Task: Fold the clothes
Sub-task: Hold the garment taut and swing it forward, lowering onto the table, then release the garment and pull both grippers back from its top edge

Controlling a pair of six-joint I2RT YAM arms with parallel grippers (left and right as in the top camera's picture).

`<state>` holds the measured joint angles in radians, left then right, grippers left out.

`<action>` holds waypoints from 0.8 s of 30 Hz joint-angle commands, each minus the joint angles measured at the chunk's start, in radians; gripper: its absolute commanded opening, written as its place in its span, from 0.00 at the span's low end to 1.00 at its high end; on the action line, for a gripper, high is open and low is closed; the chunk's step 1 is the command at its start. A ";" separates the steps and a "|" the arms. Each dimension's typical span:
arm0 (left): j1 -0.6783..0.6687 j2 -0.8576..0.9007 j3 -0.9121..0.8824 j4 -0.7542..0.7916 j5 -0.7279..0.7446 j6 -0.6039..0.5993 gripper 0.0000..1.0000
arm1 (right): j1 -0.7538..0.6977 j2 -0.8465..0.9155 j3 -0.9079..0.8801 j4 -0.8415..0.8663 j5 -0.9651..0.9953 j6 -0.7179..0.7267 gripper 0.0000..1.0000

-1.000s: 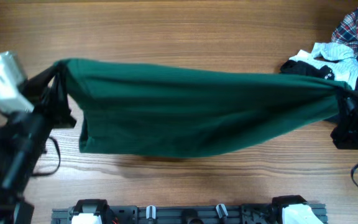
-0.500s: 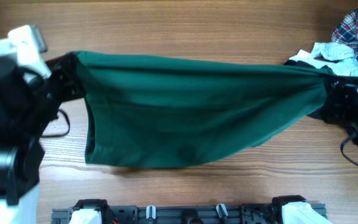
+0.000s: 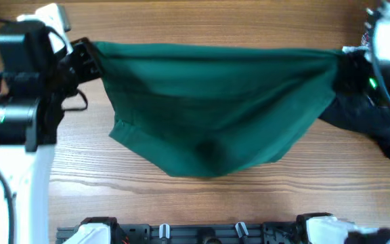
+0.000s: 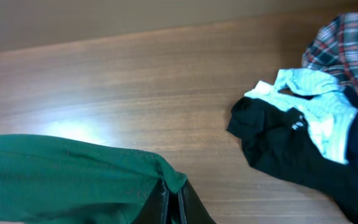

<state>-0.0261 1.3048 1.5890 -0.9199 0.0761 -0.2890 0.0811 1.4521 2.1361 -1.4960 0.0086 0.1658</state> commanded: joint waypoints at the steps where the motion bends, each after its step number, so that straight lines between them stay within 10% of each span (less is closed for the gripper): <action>1: 0.006 0.060 0.008 0.043 -0.097 0.021 0.04 | -0.003 0.082 0.011 0.042 0.049 -0.034 0.04; 24: 0.006 0.491 0.008 0.400 -0.105 0.024 0.04 | -0.004 0.616 0.011 0.470 -0.045 -0.076 0.04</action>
<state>-0.0261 1.7378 1.5887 -0.5621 0.0036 -0.2890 0.0811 2.0087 2.1361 -1.0649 -0.0227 0.0994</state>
